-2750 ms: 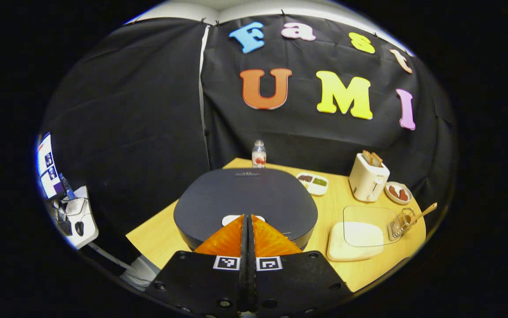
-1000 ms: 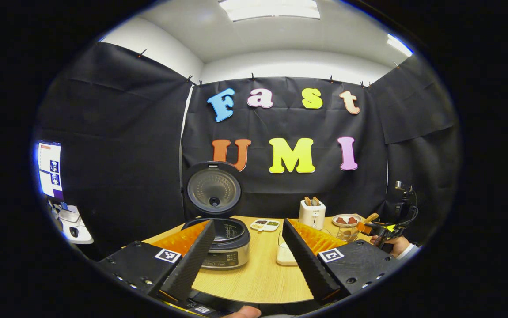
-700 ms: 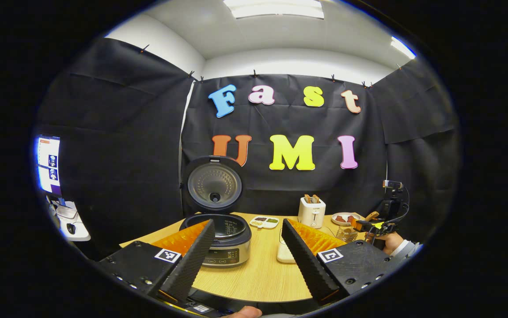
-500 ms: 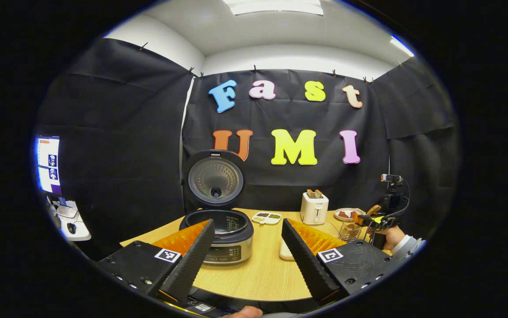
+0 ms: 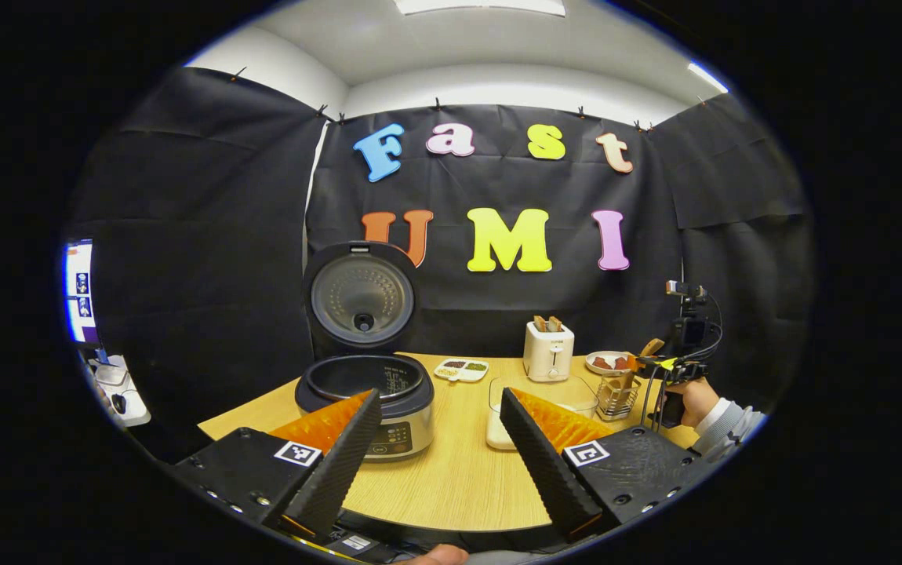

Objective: Close the left gripper, press the button to open the rice cooker; take a wooden spoon from the chopstick holder with the right hand, scoop a spoonful of rice and pour it into the rice cooker, then put the wooden spoon back into the chopstick holder.

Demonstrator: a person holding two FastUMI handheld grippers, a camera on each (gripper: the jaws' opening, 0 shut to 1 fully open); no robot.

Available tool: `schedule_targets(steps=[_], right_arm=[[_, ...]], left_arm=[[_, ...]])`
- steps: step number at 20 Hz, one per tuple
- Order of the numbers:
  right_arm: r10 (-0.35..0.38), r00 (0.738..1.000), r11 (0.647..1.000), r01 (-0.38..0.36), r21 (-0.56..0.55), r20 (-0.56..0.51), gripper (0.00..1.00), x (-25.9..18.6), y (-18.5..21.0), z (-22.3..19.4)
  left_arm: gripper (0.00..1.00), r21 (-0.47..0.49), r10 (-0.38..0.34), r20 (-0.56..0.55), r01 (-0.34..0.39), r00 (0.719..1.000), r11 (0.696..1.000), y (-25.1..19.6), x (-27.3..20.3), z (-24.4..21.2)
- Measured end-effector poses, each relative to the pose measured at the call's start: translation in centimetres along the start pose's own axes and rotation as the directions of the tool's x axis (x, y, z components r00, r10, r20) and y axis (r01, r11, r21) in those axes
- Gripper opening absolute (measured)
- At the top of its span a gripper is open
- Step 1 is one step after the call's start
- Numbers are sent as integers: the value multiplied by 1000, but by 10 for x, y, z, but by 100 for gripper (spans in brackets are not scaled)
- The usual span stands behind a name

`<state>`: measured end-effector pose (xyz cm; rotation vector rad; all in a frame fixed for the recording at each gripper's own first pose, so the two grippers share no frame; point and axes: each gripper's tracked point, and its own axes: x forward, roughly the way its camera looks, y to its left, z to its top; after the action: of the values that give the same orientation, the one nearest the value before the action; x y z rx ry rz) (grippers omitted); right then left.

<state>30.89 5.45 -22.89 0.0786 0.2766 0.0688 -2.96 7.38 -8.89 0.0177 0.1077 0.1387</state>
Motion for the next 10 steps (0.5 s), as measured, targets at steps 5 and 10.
schedule_targets(steps=[5,10], right_arm=[[56,997,998,-54,36,-60,26,4,12,-7],[52,998,999,-51,17,-29,13,-8,14,16]], left_arm=[[97,-6,-17,-2,17,1000,1000,-4,2,-6],[97,15,-22,-27,23,999,1000,-4,2,-21]])
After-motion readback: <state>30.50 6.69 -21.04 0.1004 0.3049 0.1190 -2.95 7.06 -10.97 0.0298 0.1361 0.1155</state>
